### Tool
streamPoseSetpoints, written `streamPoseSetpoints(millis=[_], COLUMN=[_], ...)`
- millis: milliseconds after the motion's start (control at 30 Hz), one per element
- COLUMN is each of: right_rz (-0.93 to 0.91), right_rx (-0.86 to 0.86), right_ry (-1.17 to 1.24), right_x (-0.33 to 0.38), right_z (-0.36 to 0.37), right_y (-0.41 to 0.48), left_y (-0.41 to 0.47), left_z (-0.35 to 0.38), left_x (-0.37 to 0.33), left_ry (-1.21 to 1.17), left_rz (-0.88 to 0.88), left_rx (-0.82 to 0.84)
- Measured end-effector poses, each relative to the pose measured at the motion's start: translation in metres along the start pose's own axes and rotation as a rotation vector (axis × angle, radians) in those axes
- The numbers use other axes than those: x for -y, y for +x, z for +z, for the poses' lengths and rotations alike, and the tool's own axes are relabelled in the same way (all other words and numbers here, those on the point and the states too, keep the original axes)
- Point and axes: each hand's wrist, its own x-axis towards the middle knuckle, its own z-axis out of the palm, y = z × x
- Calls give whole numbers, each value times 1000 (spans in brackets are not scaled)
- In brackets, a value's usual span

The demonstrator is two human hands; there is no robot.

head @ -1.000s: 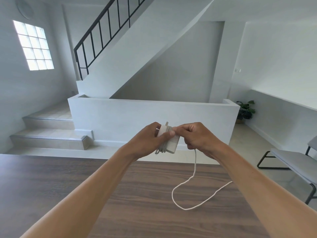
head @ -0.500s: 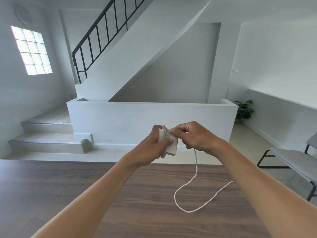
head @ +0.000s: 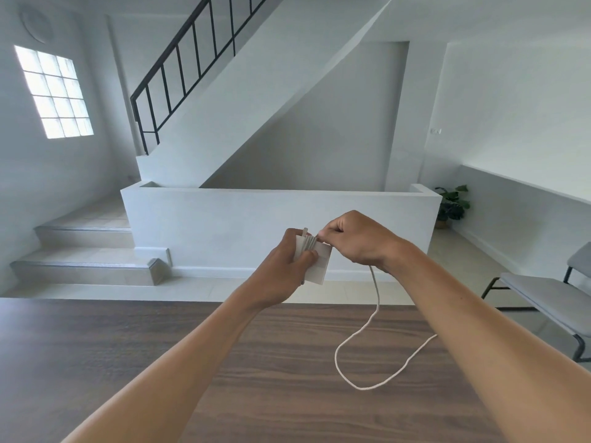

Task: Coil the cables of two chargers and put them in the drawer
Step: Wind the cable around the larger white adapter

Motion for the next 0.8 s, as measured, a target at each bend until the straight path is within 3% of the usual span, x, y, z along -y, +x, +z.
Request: streamPoseSetpoints(millis=[167,367,500,667,800], right_rz=[-19,-250,-298,-304,-309], right_rx=[-141,-444,-452,-435,-477], right_ry=[-31,-77,23,129,175], right_x=[10,1,-7,-13,-21], right_z=[11,57,82,100,108], right_y=[-4,-21,-29,-35,-41], left_y=[5,9,10,12,13], left_z=[-1,-7,-7,-10,-14], left_x=[1,2,2,6,4], left_ry=[-80,-475,-597,-517,-548], left_rz=[-72,-211,-295,-231,-289], left_rx=[-52,-30,-78,-82,-165])
